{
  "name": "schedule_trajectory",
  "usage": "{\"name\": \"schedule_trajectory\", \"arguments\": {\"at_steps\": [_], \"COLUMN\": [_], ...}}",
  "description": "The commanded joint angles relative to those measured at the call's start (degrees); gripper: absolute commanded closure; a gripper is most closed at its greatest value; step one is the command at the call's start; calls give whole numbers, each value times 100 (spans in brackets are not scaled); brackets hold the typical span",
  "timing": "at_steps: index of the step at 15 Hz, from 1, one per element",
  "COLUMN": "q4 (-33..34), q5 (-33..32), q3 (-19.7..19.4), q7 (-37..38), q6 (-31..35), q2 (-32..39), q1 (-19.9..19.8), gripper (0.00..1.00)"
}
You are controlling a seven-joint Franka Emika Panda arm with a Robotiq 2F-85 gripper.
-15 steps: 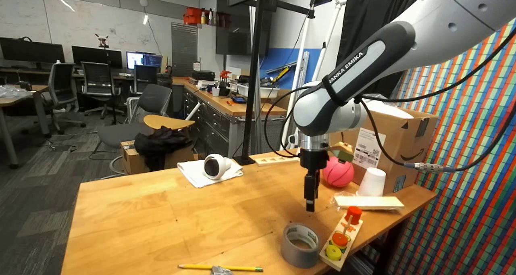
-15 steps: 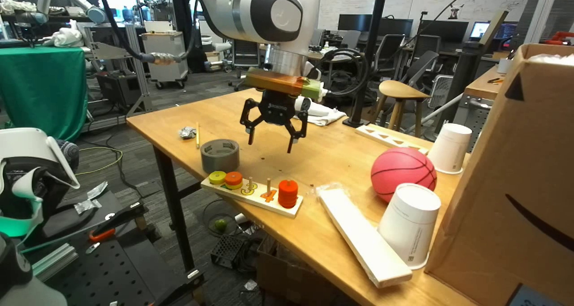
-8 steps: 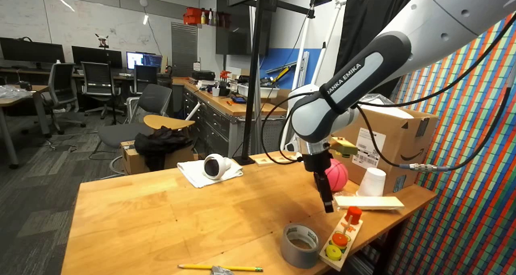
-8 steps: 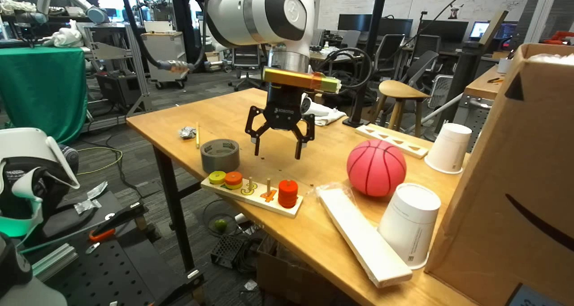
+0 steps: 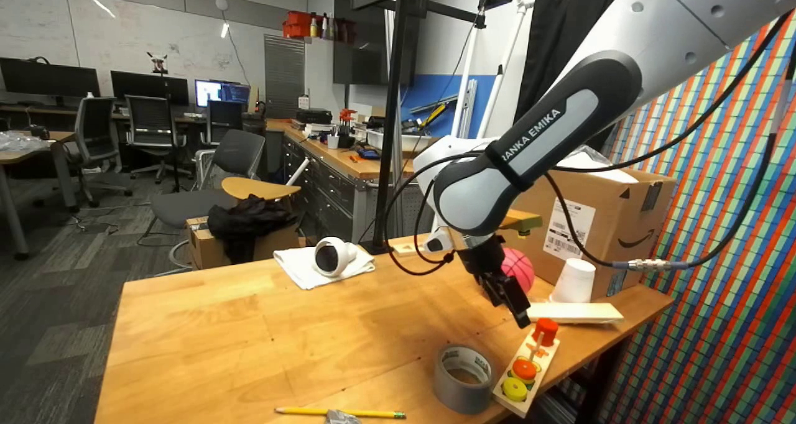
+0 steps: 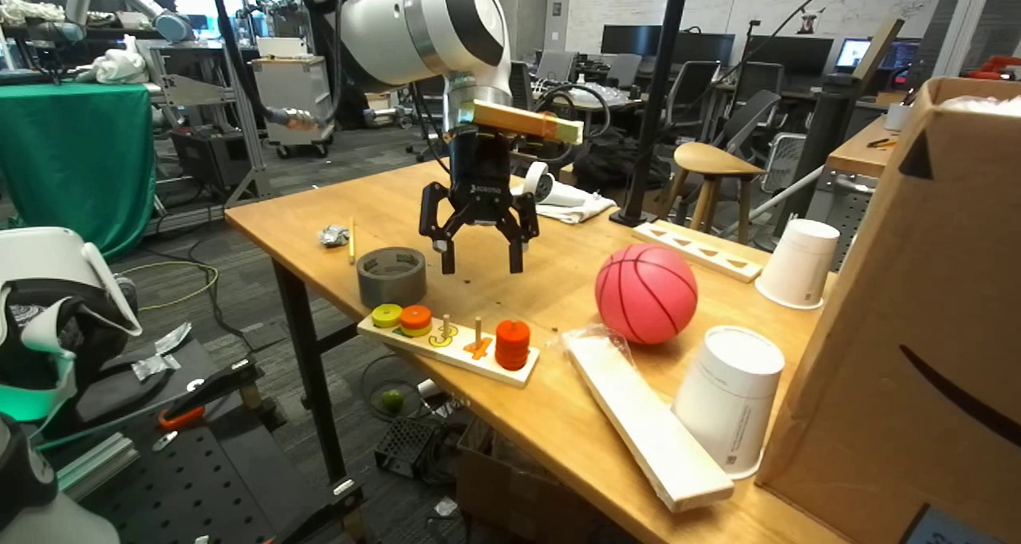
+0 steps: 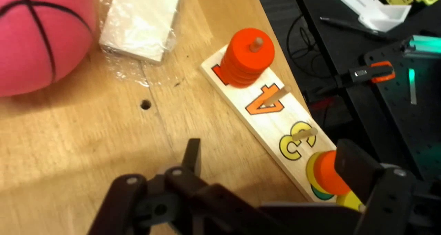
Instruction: Move the basketball to the right.
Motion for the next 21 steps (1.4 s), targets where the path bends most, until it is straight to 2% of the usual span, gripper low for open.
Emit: {"name": "schedule_trajectory", "arguments": {"at_steps": [1, 5, 9, 16, 19, 21], "q4": [76, 236, 948, 2074, 2528, 2759], "q5": [-964, -1963, -1676, -1259, -1534, -1965], "q3": [26, 93, 15, -242, -393, -571], "q7": [-75, -198, -704, -1685, -2161, -2388], "q6": [-77, 361, 523, 167, -281, -762], "q2": [-65, 7, 600, 1606, 1948, 2133], "q1": [188, 222, -7, -472, -487, -441], "gripper": [0, 0, 0, 0, 0, 0]}}
